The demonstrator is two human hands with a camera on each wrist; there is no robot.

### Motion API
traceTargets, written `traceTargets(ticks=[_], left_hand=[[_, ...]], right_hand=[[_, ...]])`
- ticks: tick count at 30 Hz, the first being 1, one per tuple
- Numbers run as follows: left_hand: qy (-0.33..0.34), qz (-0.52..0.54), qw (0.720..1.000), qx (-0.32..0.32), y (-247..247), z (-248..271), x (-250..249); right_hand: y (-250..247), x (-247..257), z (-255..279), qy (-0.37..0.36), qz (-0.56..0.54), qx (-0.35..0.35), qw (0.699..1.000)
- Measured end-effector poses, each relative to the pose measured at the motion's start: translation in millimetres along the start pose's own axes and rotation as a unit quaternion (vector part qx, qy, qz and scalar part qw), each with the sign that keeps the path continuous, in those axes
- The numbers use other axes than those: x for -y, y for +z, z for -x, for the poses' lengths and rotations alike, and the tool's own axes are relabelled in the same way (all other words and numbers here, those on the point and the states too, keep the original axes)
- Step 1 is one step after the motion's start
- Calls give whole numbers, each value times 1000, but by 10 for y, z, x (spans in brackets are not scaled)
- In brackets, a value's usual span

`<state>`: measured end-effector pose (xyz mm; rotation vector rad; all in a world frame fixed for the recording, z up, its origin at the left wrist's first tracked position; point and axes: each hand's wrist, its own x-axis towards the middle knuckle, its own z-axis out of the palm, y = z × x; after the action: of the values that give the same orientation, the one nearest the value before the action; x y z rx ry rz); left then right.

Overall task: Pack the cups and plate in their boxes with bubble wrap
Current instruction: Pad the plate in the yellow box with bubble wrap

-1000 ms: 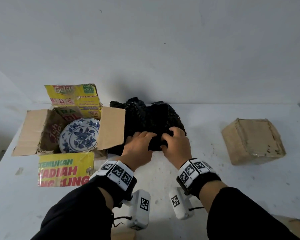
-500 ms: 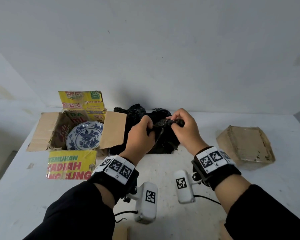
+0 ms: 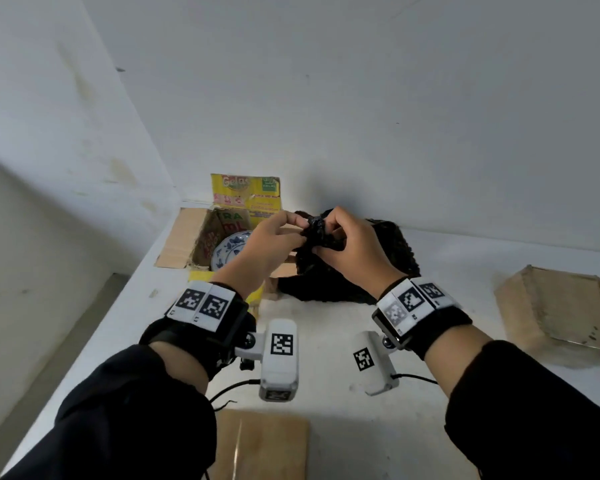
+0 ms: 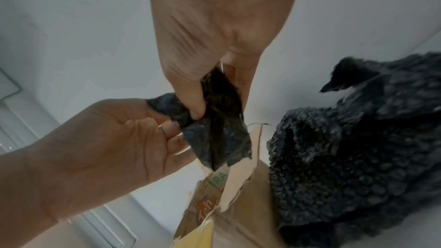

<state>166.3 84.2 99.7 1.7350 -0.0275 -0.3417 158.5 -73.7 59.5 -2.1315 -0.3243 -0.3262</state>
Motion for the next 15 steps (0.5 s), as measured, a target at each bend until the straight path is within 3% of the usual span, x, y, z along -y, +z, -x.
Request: traceTargets(ticks=[6,10,15], left_hand=[[7,3,998,-56,-739,-108,182],[5,17,992,-121,-1283,-189,462],[-36,19,997,-68,-1665,-260,721]], right_hand=[[577,164,-399,-30,51,3,998],[955,193,-698,23,99,4,995],[1444,201,-1013,118,126,2,985]])
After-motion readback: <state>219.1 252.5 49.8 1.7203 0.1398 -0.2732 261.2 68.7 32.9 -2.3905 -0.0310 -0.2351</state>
